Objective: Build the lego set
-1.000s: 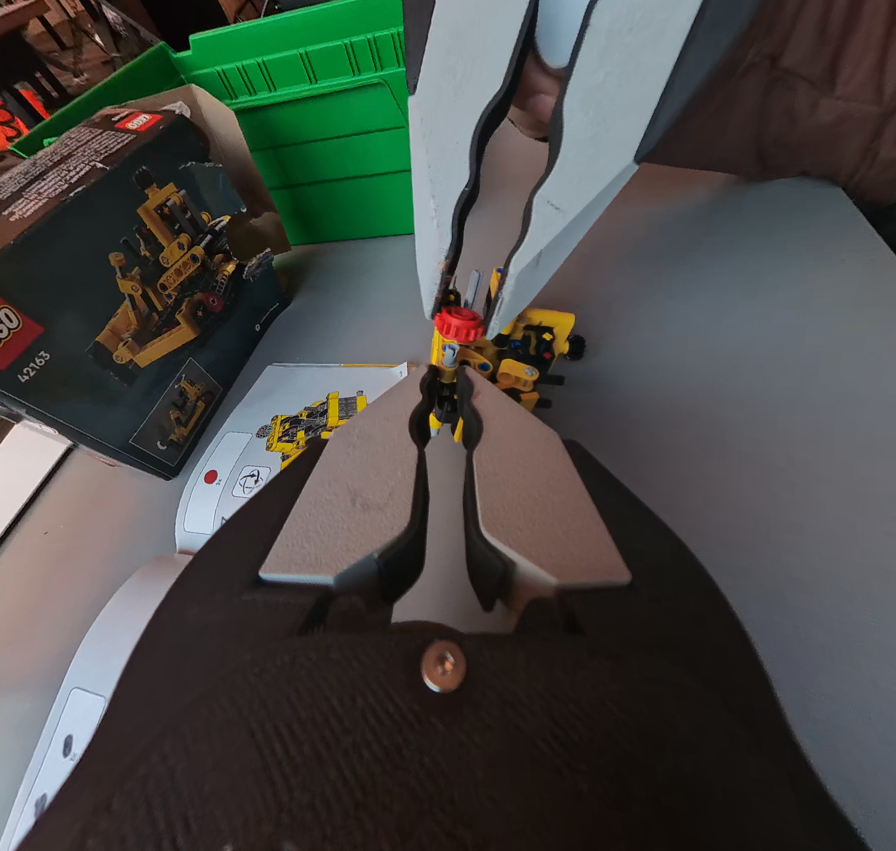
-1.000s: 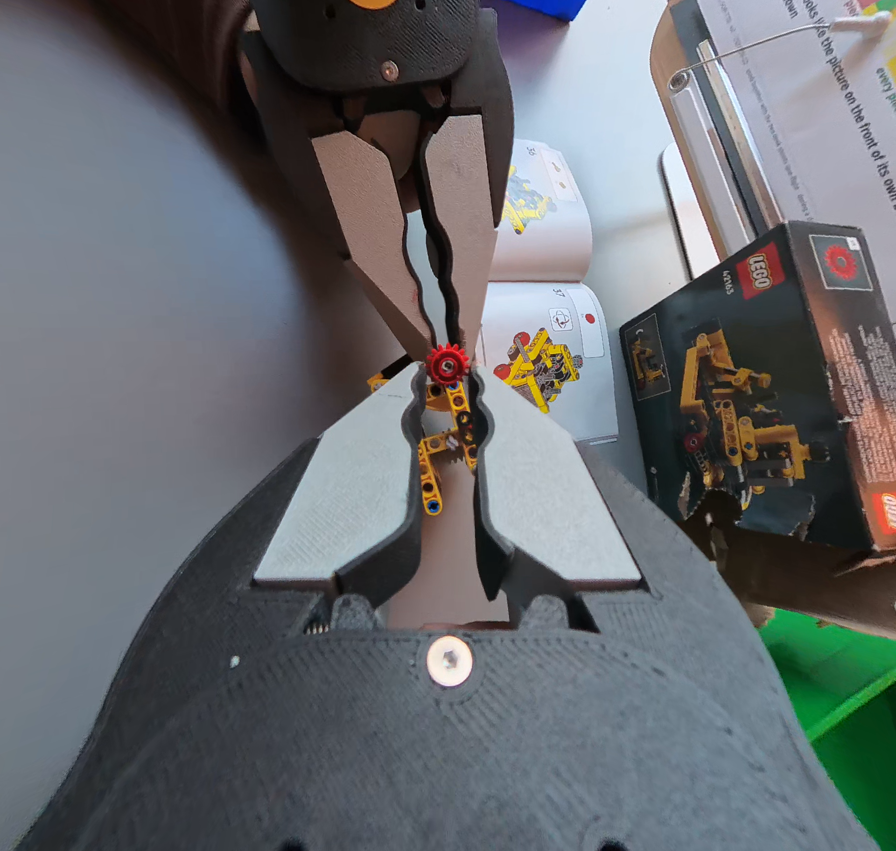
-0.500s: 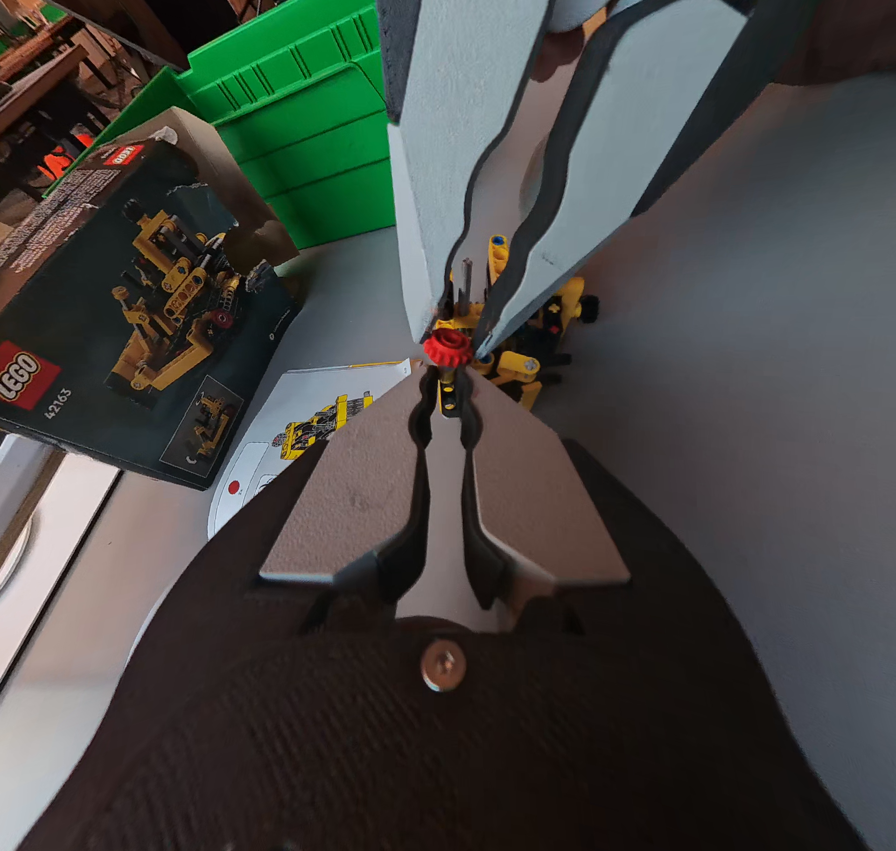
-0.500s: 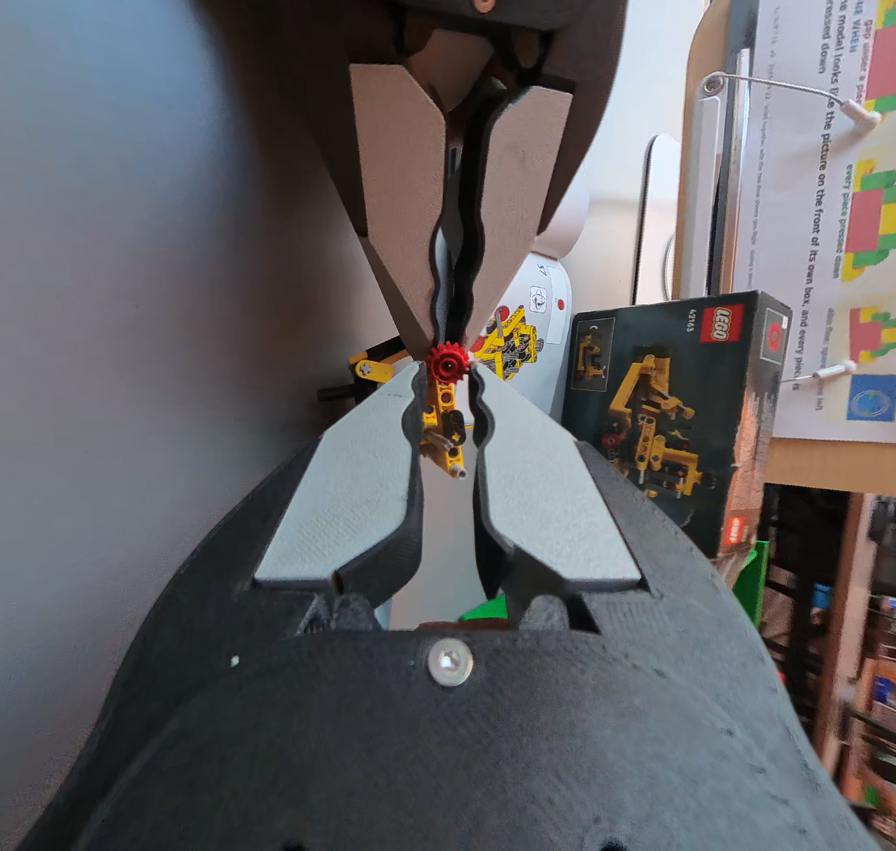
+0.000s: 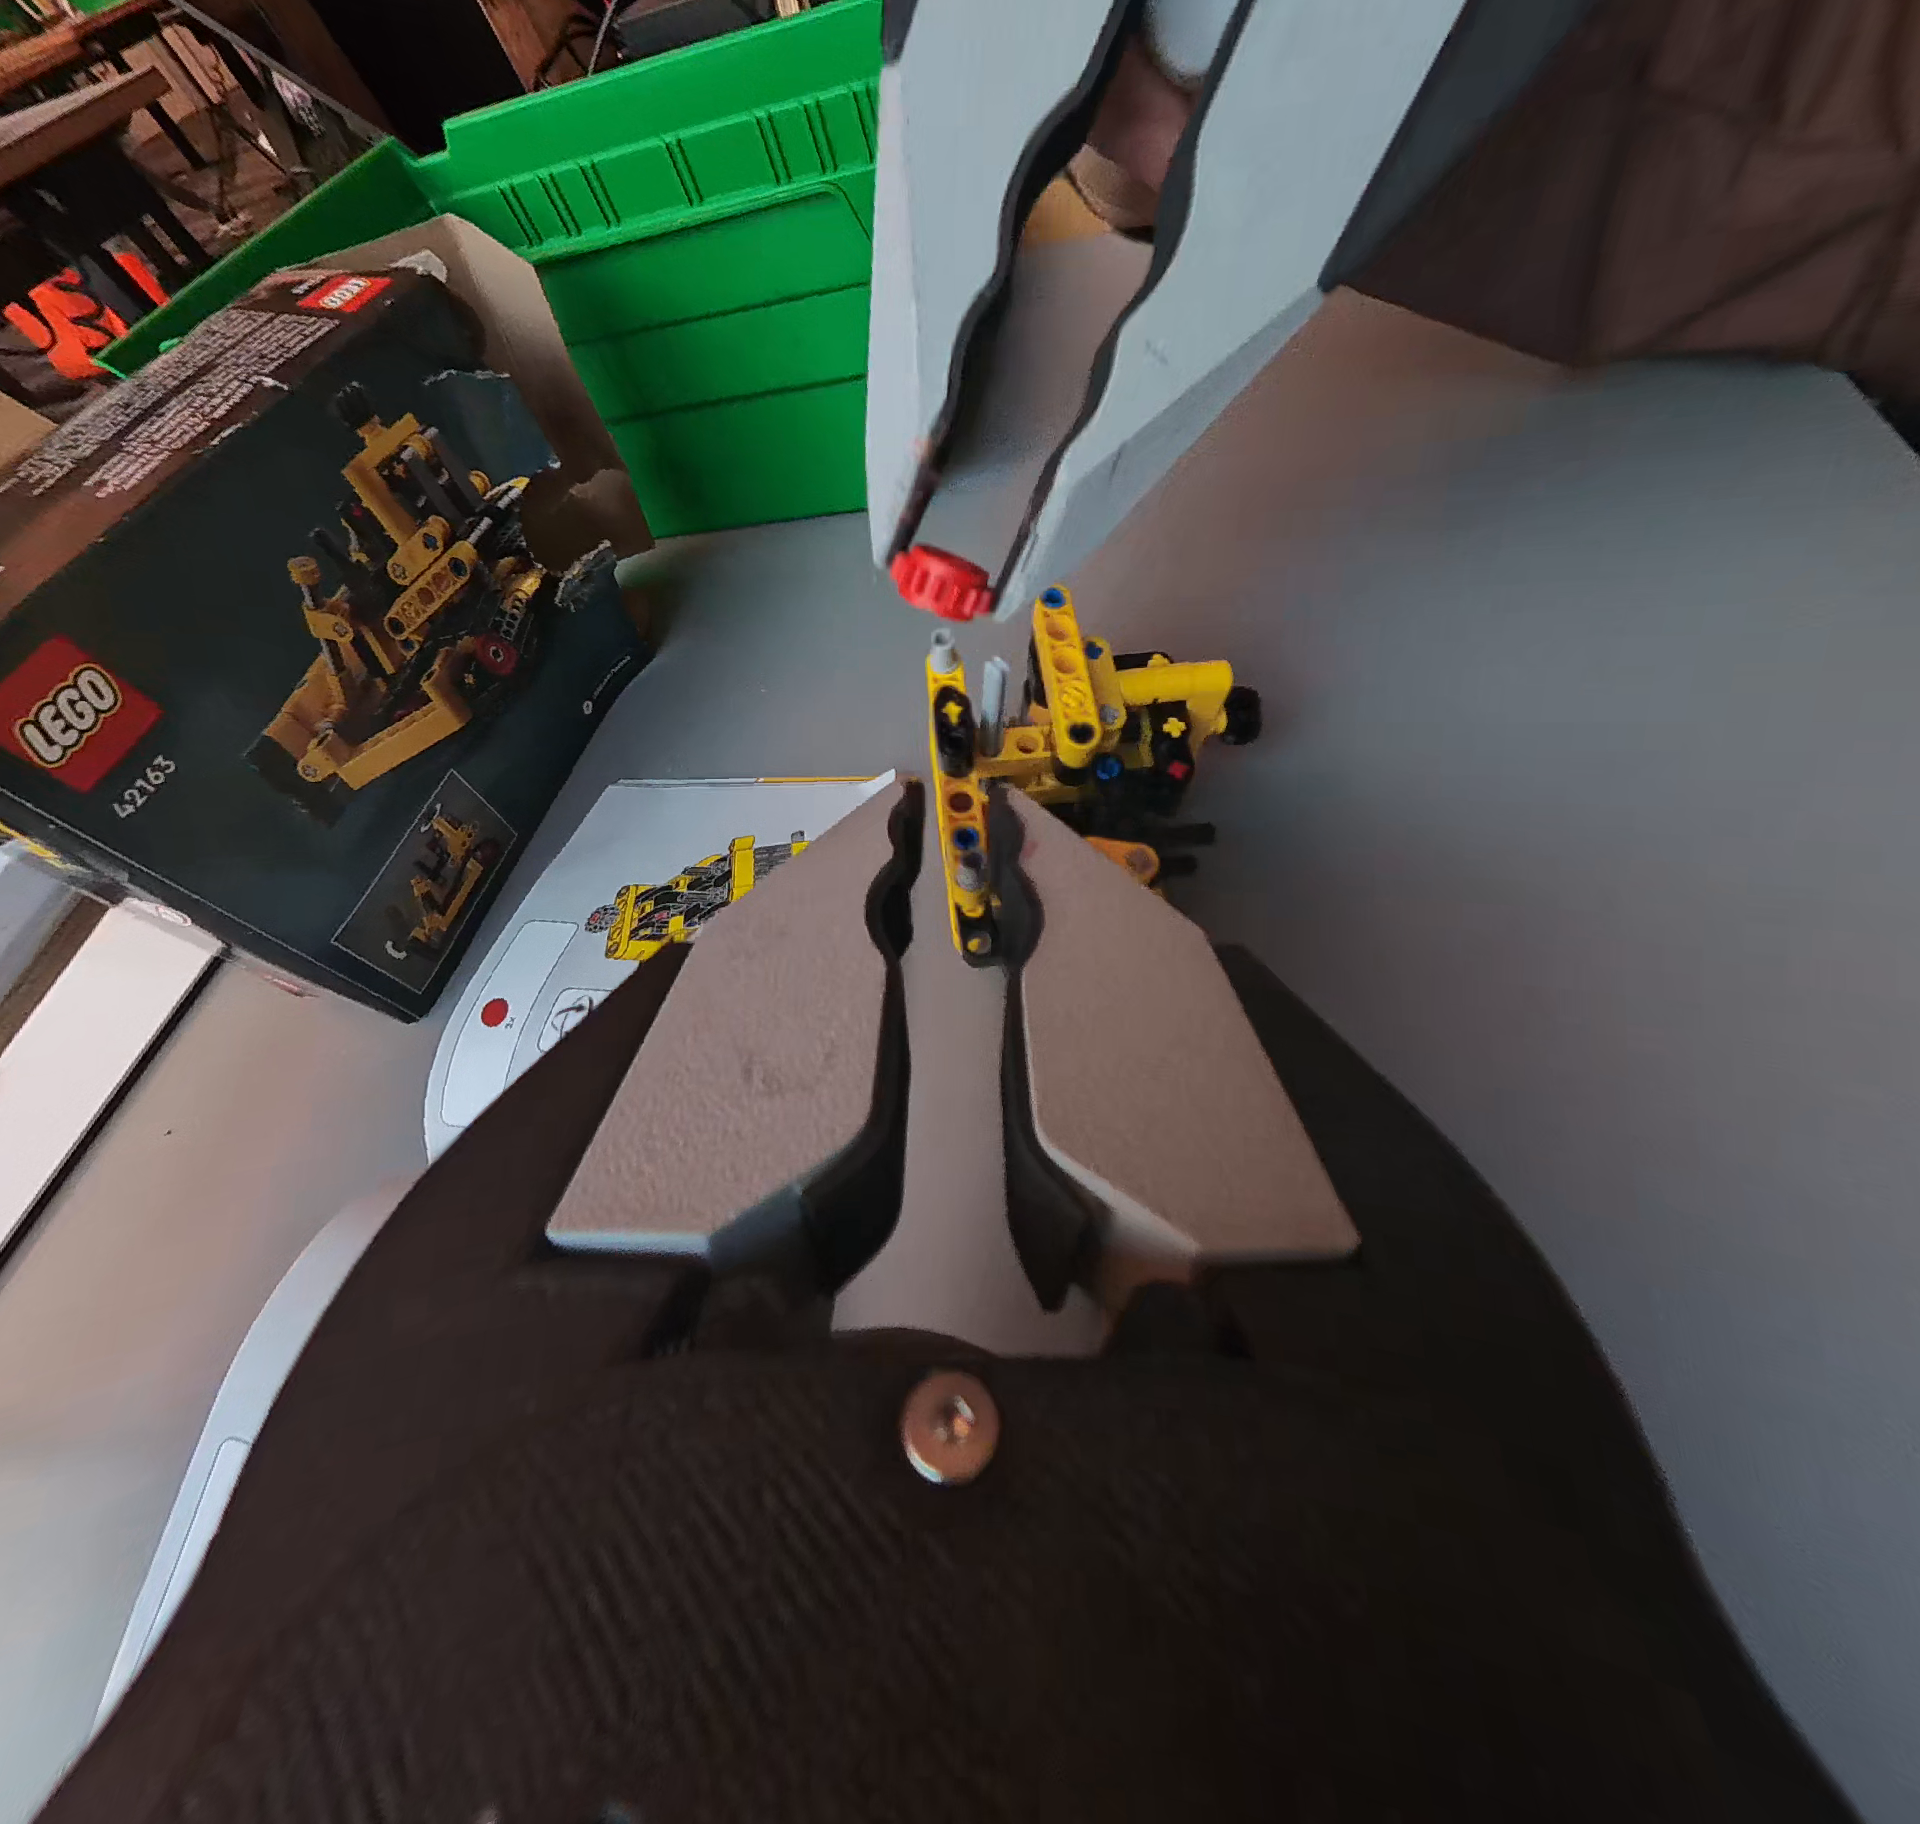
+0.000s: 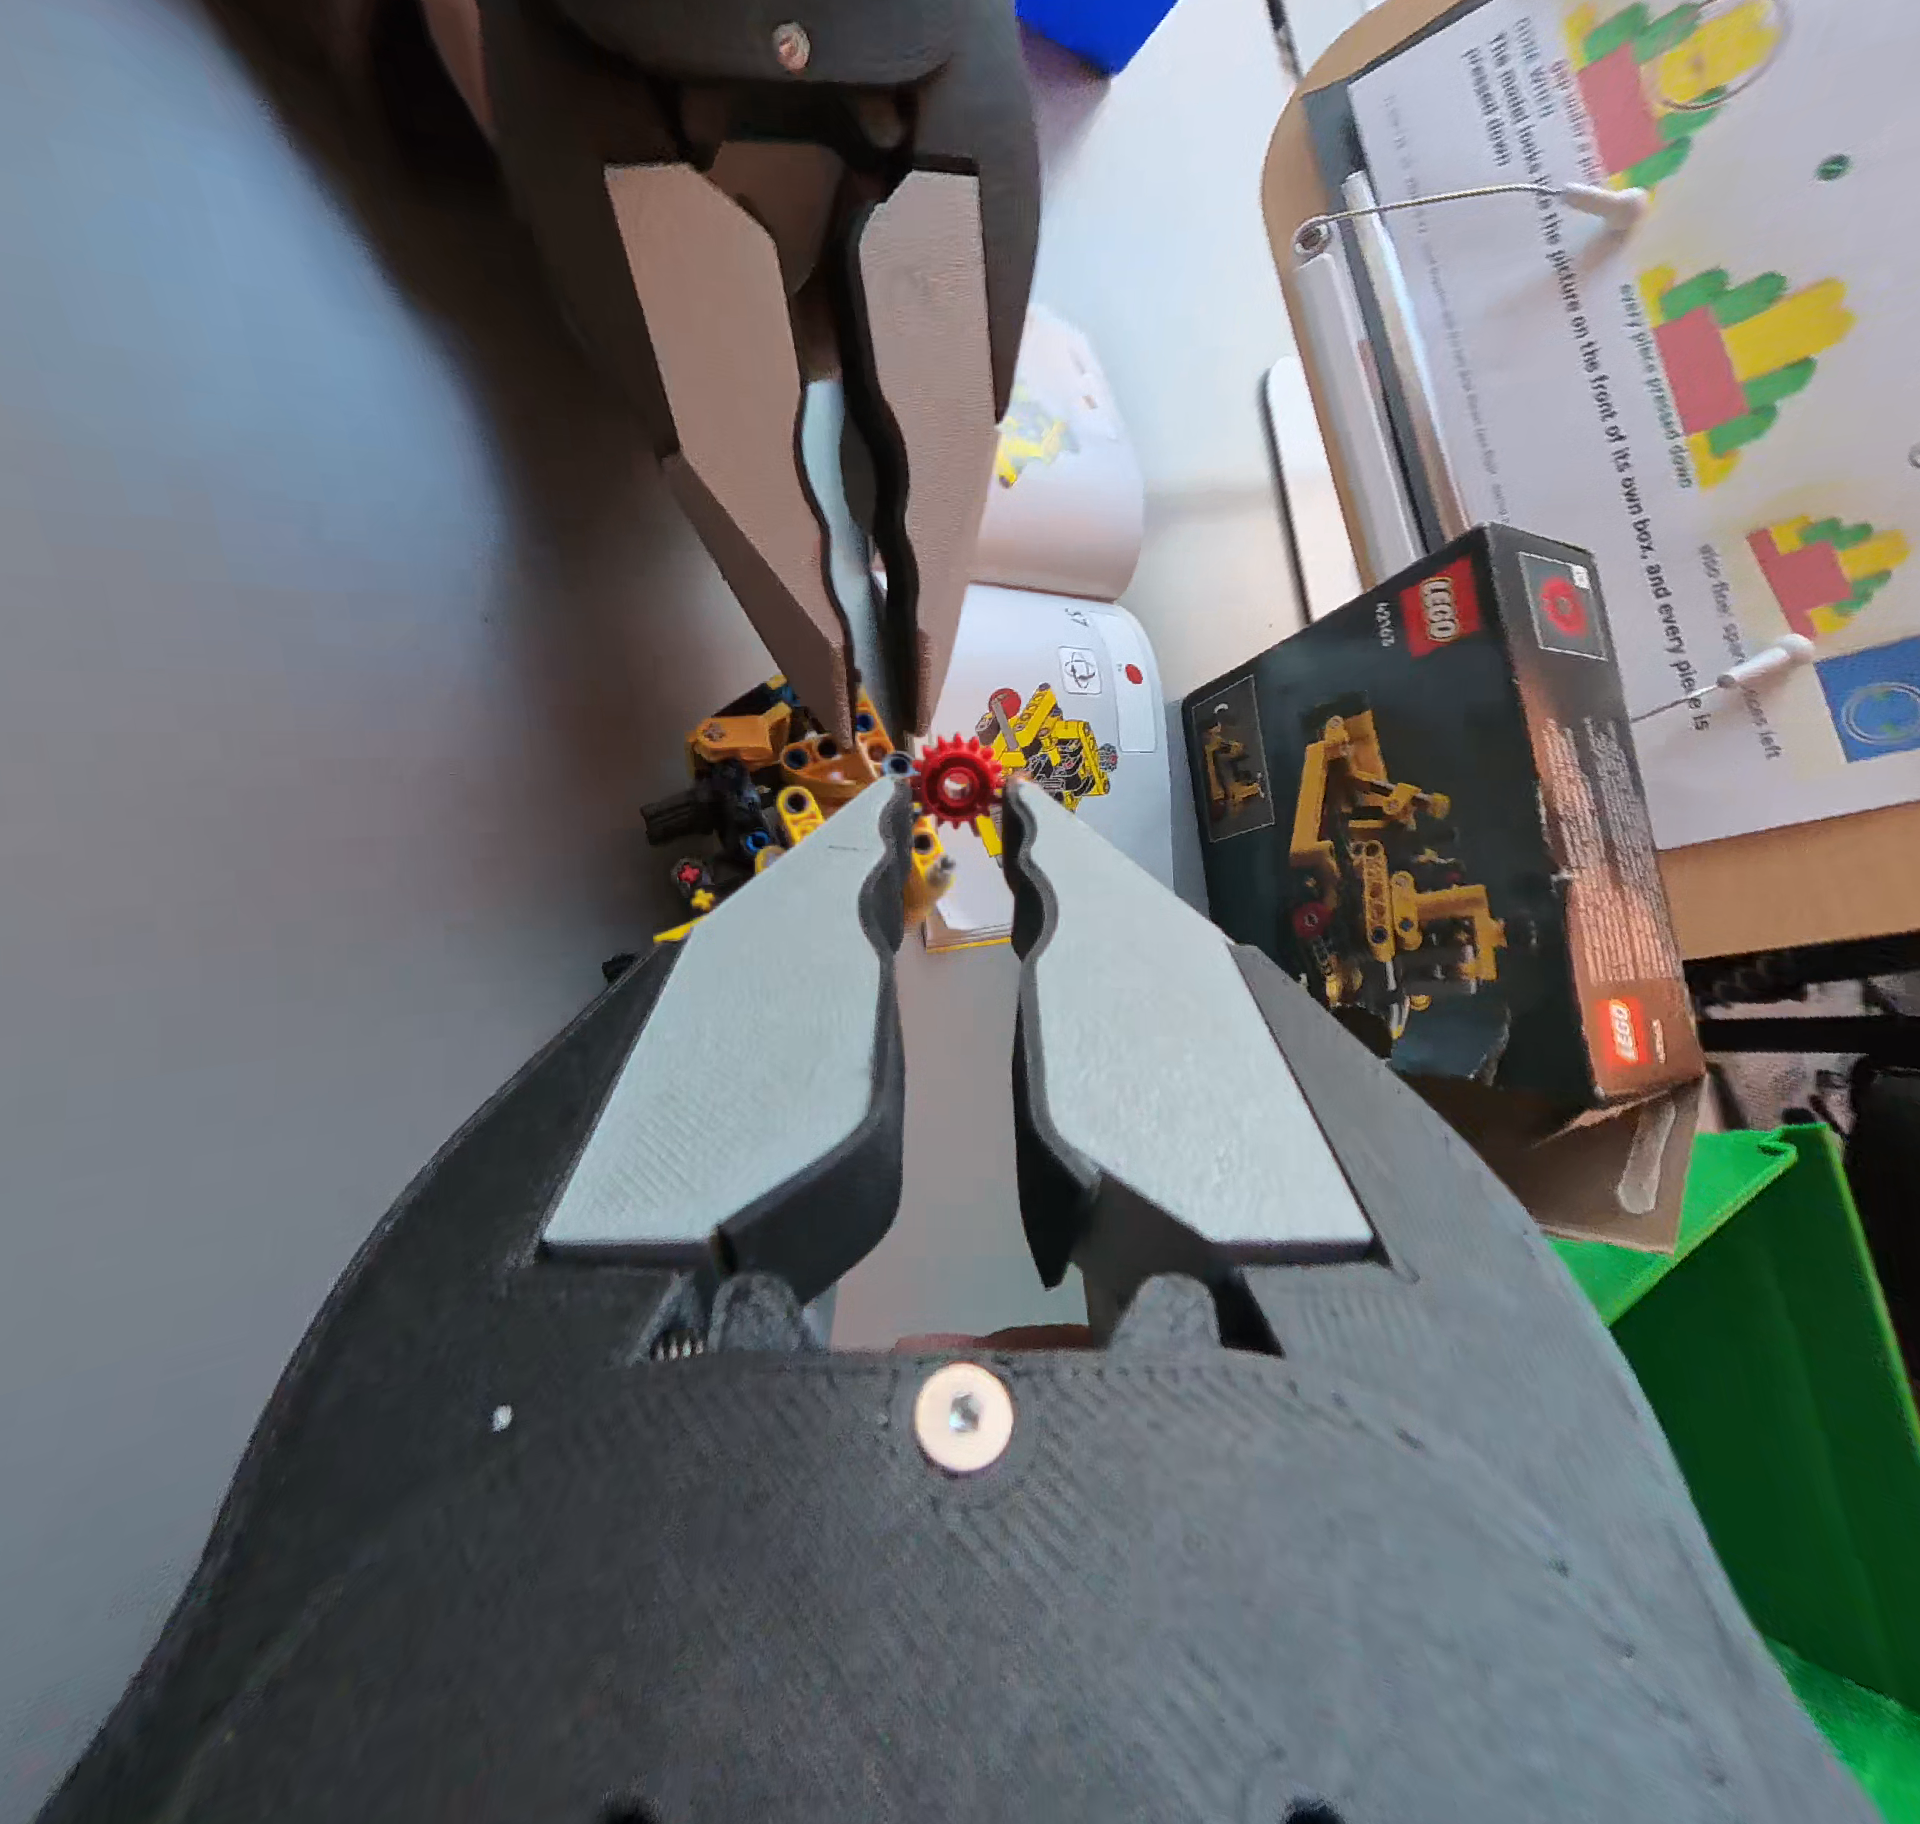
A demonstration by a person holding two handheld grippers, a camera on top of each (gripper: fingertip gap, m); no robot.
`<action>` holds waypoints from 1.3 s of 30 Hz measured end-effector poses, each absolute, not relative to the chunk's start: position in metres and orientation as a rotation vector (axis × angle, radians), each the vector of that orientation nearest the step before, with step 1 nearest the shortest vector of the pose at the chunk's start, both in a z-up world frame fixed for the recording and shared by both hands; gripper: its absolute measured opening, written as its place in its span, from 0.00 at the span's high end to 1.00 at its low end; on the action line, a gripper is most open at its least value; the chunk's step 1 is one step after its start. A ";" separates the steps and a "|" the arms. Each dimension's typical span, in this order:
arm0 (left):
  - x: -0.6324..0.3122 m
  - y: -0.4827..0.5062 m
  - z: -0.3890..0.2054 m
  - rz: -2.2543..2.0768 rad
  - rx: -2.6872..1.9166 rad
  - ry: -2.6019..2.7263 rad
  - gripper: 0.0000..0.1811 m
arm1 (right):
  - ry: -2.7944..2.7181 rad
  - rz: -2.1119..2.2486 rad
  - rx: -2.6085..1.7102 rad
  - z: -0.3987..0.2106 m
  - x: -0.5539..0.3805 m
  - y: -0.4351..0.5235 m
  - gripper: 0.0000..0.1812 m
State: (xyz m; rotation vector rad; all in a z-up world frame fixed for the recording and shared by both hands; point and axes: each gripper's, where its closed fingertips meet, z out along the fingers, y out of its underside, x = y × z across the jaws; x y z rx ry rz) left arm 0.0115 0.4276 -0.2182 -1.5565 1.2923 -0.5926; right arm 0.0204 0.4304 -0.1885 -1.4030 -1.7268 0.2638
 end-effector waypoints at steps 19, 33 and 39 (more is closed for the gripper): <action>0.005 0.422 -0.236 -0.734 -1.698 1.382 0.92 | -1.649 0.541 -1.600 -0.208 0.041 0.440 0.93; -0.017 0.428 -0.235 -0.889 -1.743 1.399 0.85 | -1.664 0.530 -1.670 -0.227 0.042 0.447 0.92; -0.024 0.433 -0.235 -0.786 -1.717 1.437 0.88 | -1.670 0.531 -1.676 -0.230 0.042 0.447 0.92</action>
